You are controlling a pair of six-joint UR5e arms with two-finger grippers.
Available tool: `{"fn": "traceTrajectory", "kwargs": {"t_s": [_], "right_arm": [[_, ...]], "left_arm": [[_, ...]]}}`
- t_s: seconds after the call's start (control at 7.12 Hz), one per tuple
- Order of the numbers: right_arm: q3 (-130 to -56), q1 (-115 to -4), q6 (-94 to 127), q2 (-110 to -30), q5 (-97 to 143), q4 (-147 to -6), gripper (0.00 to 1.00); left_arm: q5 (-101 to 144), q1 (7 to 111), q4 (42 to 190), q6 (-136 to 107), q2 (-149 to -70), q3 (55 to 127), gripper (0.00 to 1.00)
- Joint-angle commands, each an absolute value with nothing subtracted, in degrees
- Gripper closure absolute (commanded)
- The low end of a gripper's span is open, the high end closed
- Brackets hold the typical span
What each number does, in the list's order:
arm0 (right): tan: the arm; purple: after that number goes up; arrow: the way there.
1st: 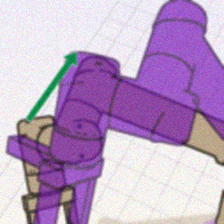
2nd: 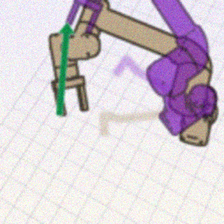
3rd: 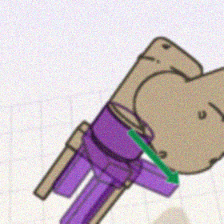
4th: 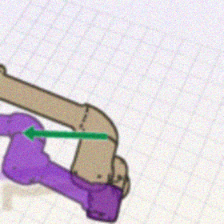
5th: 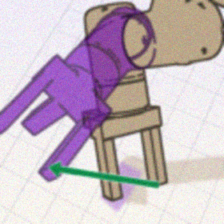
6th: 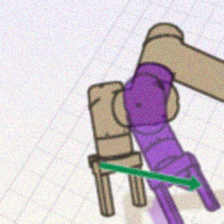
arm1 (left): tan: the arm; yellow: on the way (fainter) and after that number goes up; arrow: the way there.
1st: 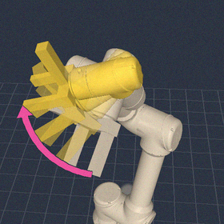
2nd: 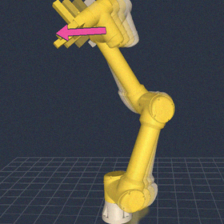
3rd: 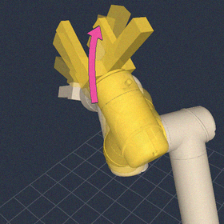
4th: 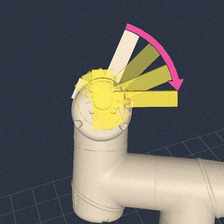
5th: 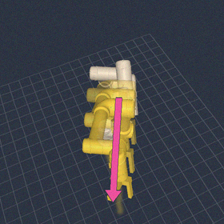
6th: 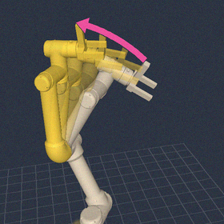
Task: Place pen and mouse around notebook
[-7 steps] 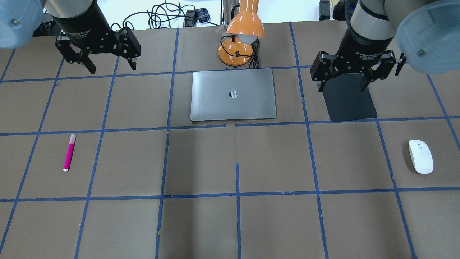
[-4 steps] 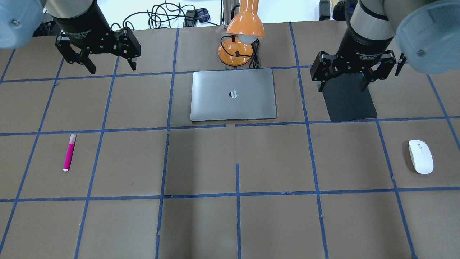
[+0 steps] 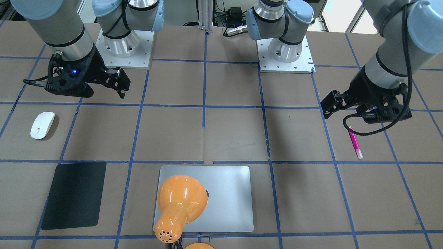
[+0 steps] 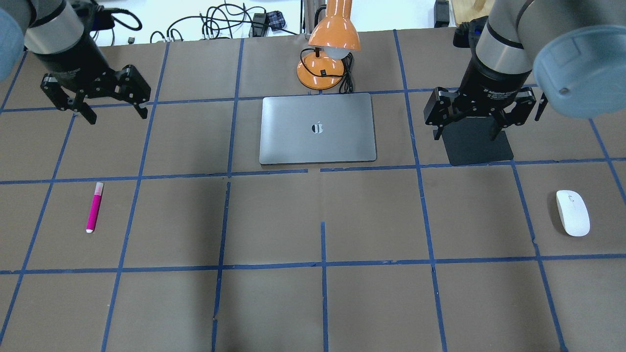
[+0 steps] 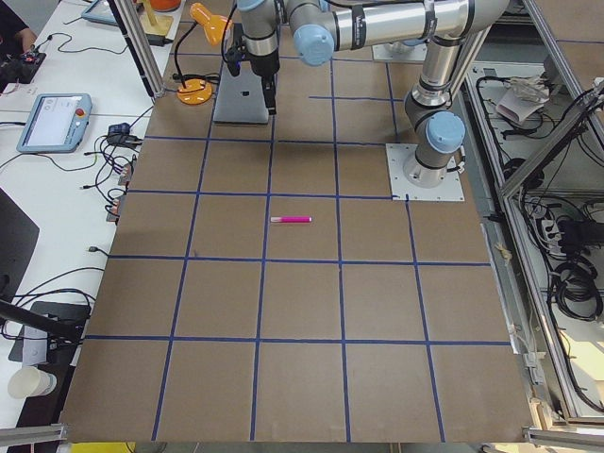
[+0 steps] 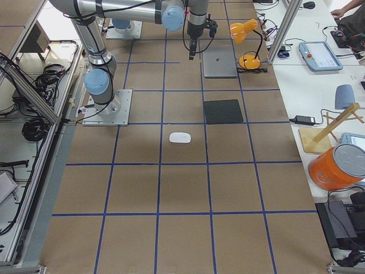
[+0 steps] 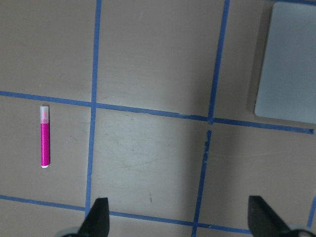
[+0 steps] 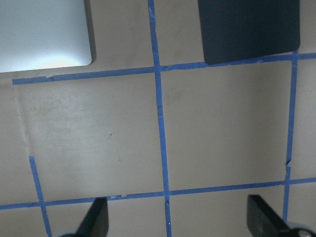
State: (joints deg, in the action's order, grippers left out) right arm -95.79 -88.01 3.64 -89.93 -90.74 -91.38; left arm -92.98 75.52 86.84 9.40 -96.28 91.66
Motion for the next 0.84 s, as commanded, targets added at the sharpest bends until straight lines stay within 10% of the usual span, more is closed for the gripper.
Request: {"fn": "traceTrajectory", "kwargs": {"t_s": [0.0,0.7], "right_arm": [[-96.15,-80.30,-0.91,-90.62,-90.97,-91.41,0.00],[-116.13,-54.16,-29.67,-87.89,-93.78,-117.33,0.00]], "left_arm": [[-92.99,64.83,70.06,24.10,-97.55,104.53,0.00],[-92.72,53.17,40.25,34.11,-106.34,119.79,0.07]]}}
